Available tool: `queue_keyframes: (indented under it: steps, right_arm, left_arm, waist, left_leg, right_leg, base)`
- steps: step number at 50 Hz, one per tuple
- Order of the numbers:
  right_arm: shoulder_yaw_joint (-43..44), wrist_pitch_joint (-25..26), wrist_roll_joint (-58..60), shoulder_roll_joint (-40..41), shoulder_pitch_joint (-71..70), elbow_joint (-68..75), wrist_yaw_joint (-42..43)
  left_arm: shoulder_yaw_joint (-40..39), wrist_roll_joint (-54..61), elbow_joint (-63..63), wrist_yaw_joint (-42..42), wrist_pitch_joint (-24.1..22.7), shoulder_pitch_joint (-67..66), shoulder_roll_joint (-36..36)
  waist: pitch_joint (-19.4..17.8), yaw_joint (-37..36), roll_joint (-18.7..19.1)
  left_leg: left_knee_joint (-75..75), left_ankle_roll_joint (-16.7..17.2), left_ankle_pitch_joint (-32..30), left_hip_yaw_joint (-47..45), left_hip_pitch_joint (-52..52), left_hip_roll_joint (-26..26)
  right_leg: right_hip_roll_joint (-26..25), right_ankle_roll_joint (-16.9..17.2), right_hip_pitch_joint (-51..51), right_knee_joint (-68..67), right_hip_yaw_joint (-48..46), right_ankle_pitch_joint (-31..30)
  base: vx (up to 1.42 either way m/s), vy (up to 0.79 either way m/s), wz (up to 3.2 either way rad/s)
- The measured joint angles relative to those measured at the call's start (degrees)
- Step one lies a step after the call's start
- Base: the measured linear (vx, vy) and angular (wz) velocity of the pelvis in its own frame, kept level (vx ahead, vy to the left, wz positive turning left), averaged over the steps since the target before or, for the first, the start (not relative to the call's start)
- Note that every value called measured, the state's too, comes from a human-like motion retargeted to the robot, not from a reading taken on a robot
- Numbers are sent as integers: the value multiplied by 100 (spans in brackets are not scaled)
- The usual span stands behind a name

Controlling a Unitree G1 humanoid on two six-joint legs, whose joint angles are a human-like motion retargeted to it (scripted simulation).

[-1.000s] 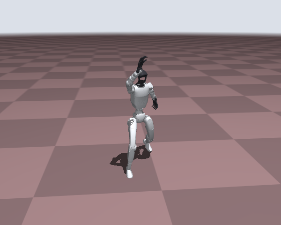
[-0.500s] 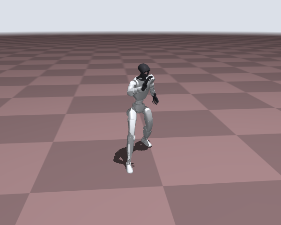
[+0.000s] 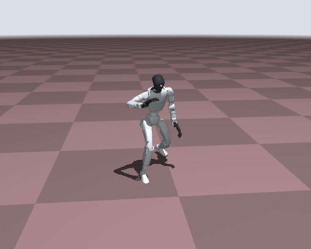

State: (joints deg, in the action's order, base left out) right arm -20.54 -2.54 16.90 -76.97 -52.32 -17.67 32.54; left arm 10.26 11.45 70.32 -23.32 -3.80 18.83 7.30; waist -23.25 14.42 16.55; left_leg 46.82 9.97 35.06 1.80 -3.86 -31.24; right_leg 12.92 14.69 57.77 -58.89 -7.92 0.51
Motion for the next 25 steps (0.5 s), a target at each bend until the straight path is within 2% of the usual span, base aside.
queue_keyframes:
  steps: [2,5,7,8,10,12,13,15,16,17,18,19,20,21,23,25]
  right_arm:
    - [1226,-167,-153,513,1864,-911,85]
    - [2214,-561,-725,1639,4250,-1925,212]
    - [2554,-808,-1489,2230,5535,-2017,-114]
    - [2585,-851,-1758,2606,6049,-1867,-232]
    - [2525,-799,-1961,3572,6598,-1260,-514]
    - [2313,-408,-1894,4170,6250,-240,-1125]
    - [2210,-107,-1562,4222,6115,400,-1490]
    - [1666,-45,-2066,4459,5621,1812,-1232]
    - [1388,13,-2043,4598,5732,2585,-1093]
    - [1079,93,-2200,4689,5652,3384,-1151]
    - [703,217,-2717,4685,5190,4235,-1603]
    - [445,354,-2982,4739,4997,4926,-1947]
    - [245,498,-3120,4822,4938,5536,-2238]
    - [45,625,-3005,4840,4918,6067,-2555]
    - [-384,868,-2552,4839,4874,7007,-3229]
    - [-636,933,-1619,5018,5079,7951,-2940]
  left_arm:
    - [57,214,-242,78,-69,752,249]
    - [396,492,-897,149,-141,1588,720]
    - [735,559,-1314,201,-199,2286,949]
    - [913,630,-1491,205,-273,2703,1041]
    - [1179,698,-1701,217,-380,3914,1227]
    - [1739,978,-1721,236,-453,5880,1604]
    - [1918,1148,-1721,224,-451,6698,1743]
    - [2209,1767,-1666,-65,-603,8208,2018]
    - [2051,1926,-1640,-179,-576,8421,2130]
    - [2057,2152,-1639,-278,-620,8818,2258]
    - [2395,2513,-1688,-348,-804,9587,2415]
    - [2615,2749,-1742,-379,-912,10105,2605]
    - [2777,2925,-1798,-390,-982,10498,2811]
    - [2975,2995,-1840,-315,-1001,10866,3018]
    - [3365,3016,-1848,-117,-978,11633,3370]
    - [3946,3077,-2028,-276,-1017,11965,3966]
  waist:
    - [218,341,-385]
    - [734,791,-1243]
    - [1254,612,-1711]
    - [1454,424,-1803]
    - [1621,-38,-1853]
    - [1170,-495,-1995]
    - [1105,-705,-2025]
    - [998,-1106,-1984]
    - [1258,-1200,-1888]
    - [1343,-1344,-1836]
    - [1079,-1586,-1873]
    - [1010,-1755,-1865]
    - [1040,-1888,-1835]
    - [1050,-2055,-1833]
    - [1035,-2309,-1967]
    - [1354,-2127,-2395]
  left_leg:
    - [-1061,149,-1358,-42,667,364]
    - [-2729,503,-4124,15,1488,1231]
    - [-3052,503,-4683,92,1361,2215]
    - [-2997,503,-4519,183,1135,2543]
    - [-2934,503,-4258,180,463,2851]
    - [-3093,250,-4174,-120,-251,2947]
    - [-3263,-17,-4026,-387,-616,3006]
    - [-3722,-300,-3458,-848,-1207,2929]
    - [-3913,-270,-3160,-1017,-1394,2772]
    - [-4157,-225,-2922,-1203,-1563,2635]
    - [-4504,-148,-2802,-1419,-1696,2535]
    - [-4723,-44,-2700,-1566,-1857,2416]
    - [-4878,73,-2607,-1677,-2032,2289]
    - [-4796,129,-2835,-1600,-2253,2193]
    - [-4035,36,-3654,-1354,-2988,2207]
    - [-1358,-244,-3653,-1419,-4587,2418]
  right_leg:
    - [19,31,-835,864,-132,-225]
    - [95,31,-2648,3251,-273,-1051]
    - [111,31,-3465,5010,-234,-1987]
    - [0,31,-3739,5506,-394,-2141]
    - [-302,31,-4160,5846,-692,-1897]
    - [-406,31,-4562,5476,-594,-1606]
    - [-411,31,-4670,5169,-434,-1554]
    - [-554,31,-4858,4391,-4,-1366]
    - [-711,31,-5108,4112,191,-1325]
    - [-824,31,-5324,3825,382,-1273]
    - [-849,31,-5473,3521,562,-1197]
    - [-836,31,-5683,3398,658,-1168]
    - [-804,31,-5924,3365,711,-1163]
    - [-704,31,-6164,3434,843,-1191]
    - [-283,31,-6539,3578,1171,-1107]
    - [639,31,-6727,3413,1191,-209]
  base:
    - [50,-22,5]
    - [46,-26,-12]
    - [28,-20,-140]
    - [16,-20,-189]
    - [7,-18,-190]
    - [1,0,-174]
    - [1,13,-194]
    - [5,9,-222]
    - [11,-2,-237]
    - [10,-7,-247]
    - [8,-7,-252]
    - [9,-5,-253]
    - [12,0,-256]
    - [11,6,-253]
    - [2,19,-206]
    - [-8,36,-88]
